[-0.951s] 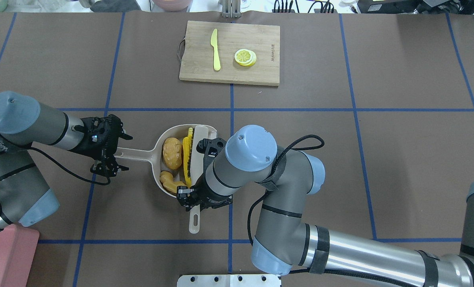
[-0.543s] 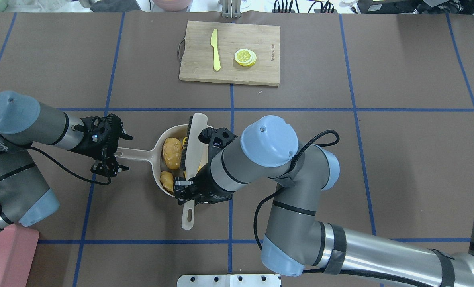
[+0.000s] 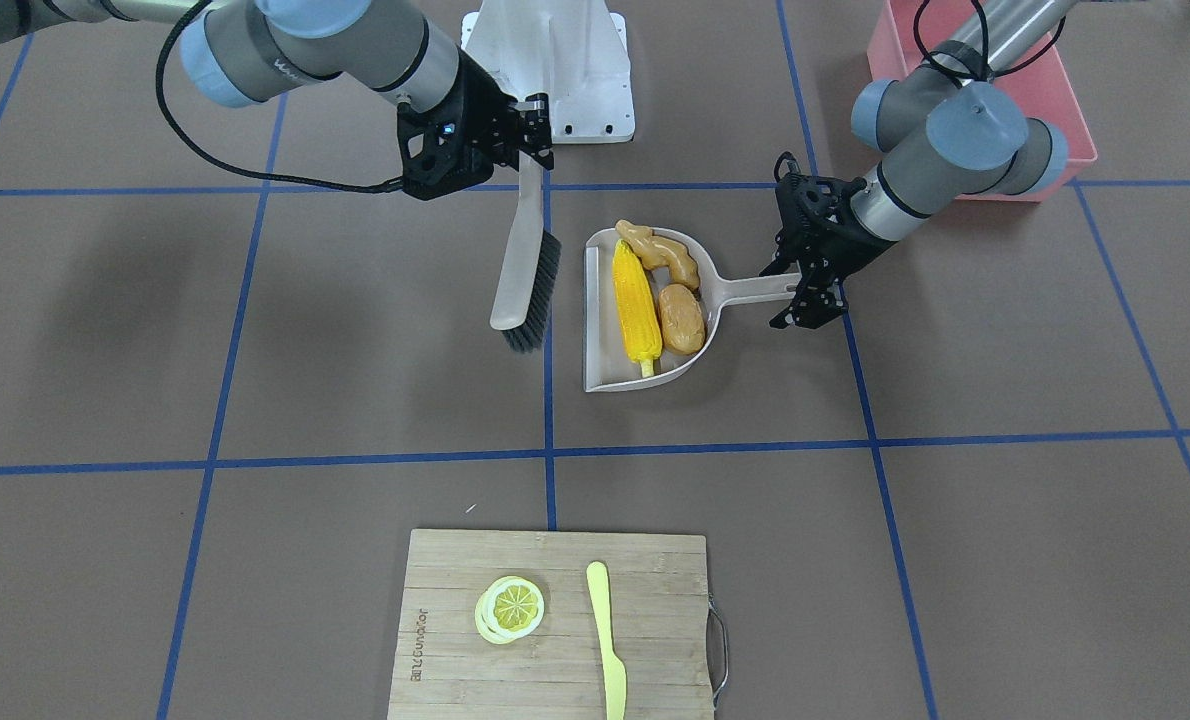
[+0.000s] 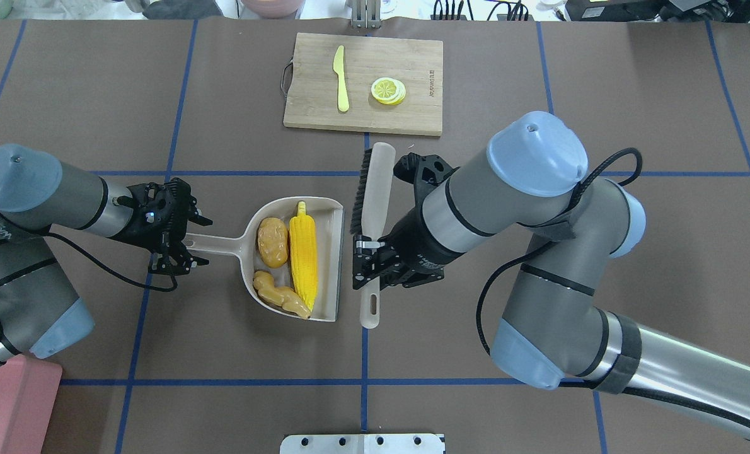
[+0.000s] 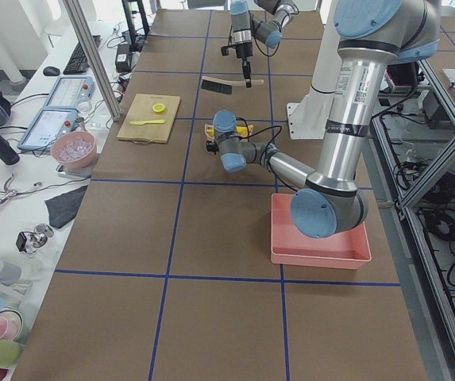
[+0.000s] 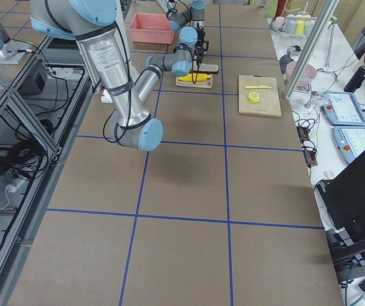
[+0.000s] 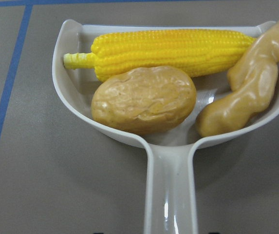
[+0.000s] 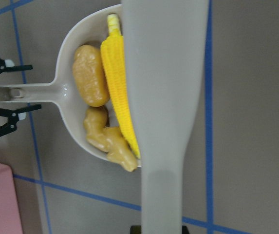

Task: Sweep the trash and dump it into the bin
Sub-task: 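Lift the brush away from the dustpan with the right gripper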

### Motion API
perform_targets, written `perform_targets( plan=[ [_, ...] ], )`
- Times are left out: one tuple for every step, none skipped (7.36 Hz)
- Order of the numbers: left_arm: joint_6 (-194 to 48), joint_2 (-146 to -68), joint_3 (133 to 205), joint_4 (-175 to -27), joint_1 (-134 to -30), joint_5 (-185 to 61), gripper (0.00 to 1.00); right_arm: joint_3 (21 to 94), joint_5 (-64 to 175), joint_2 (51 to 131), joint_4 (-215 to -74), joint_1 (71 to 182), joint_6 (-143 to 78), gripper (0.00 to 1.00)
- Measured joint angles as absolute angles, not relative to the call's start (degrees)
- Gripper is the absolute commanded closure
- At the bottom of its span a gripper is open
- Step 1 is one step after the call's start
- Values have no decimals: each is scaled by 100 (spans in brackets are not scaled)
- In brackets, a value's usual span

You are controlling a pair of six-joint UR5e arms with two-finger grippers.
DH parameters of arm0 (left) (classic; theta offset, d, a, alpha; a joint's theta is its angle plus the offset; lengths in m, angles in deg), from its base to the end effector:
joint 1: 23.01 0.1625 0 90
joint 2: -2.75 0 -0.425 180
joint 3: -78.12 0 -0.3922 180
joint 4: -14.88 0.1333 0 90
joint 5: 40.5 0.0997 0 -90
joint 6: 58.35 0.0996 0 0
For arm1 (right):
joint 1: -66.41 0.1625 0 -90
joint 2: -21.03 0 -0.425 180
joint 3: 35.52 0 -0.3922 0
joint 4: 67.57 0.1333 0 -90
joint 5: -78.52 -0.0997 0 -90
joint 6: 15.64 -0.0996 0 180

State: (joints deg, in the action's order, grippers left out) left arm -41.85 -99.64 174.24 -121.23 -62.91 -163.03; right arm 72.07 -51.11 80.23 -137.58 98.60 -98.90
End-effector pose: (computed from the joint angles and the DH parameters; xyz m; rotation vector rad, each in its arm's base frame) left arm 0.3951 -0.4343 0.3990 0.9818 0.8706 1.3249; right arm -0.4588 -0.3713 0.1699 -0.1891 -1.2691 -0.0309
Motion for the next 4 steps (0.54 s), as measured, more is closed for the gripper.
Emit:
perform_targets(
  plan=[
    [-4285,-9969,17425,-12165,-6291,-16302,57,7416,-5122,8181,-14264,10016,-9473,100],
    [-4403,-9969,17422,-12205,-6291,-16302,63,7676,-5142,8315,-14918,10229,-8936,100],
    [-4491,-9967,17420,-12223,-6291,-16305,64,7867,-5145,8431,-15461,10373,-8457,100],
    [-4594,-9965,17419,-12228,-6291,-16308,67,7961,-5128,8523,-15905,10454,-8047,100]
  ],
)
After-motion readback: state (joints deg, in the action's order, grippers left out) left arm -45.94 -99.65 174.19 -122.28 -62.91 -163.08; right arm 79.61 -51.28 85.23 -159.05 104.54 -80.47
